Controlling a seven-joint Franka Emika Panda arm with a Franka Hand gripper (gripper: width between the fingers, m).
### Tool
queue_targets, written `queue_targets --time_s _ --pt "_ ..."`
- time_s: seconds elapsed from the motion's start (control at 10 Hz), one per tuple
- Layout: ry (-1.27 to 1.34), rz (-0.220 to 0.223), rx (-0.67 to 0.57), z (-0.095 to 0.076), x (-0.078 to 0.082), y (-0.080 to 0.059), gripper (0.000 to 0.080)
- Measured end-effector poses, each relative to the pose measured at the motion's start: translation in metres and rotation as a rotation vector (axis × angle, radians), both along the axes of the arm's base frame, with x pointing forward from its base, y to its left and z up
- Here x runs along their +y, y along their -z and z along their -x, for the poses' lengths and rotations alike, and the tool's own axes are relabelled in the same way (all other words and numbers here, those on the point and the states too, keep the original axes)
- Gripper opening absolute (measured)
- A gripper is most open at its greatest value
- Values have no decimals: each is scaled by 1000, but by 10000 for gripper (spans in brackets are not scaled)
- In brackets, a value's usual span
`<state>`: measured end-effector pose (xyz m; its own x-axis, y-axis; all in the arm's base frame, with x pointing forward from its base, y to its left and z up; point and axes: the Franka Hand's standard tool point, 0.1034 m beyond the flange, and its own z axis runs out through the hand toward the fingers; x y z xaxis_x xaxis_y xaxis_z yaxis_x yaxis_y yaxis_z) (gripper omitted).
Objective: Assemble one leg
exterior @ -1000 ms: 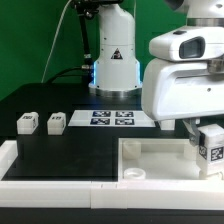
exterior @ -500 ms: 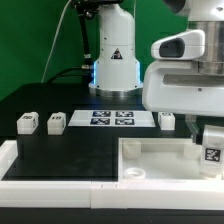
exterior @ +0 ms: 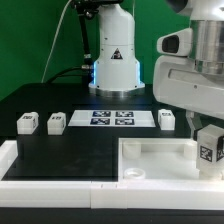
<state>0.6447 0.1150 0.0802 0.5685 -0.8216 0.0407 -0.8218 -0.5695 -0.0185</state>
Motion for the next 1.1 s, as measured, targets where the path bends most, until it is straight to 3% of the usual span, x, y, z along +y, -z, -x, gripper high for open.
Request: queue_targets --time_s 0.2,0.4,0.5,0.6,0.7,1.1 --pt "166 -10 -2 0 -3 0 291" --pt "108 -8 -1 0 -2 0 309" --pt "104 -8 -1 0 -2 0 494" --pt "16 -3 -1 0 -1 0 494" --pt "-125 1 -2 0 1 0 617" --pt "-678 36 11 -1 8 -2 647"
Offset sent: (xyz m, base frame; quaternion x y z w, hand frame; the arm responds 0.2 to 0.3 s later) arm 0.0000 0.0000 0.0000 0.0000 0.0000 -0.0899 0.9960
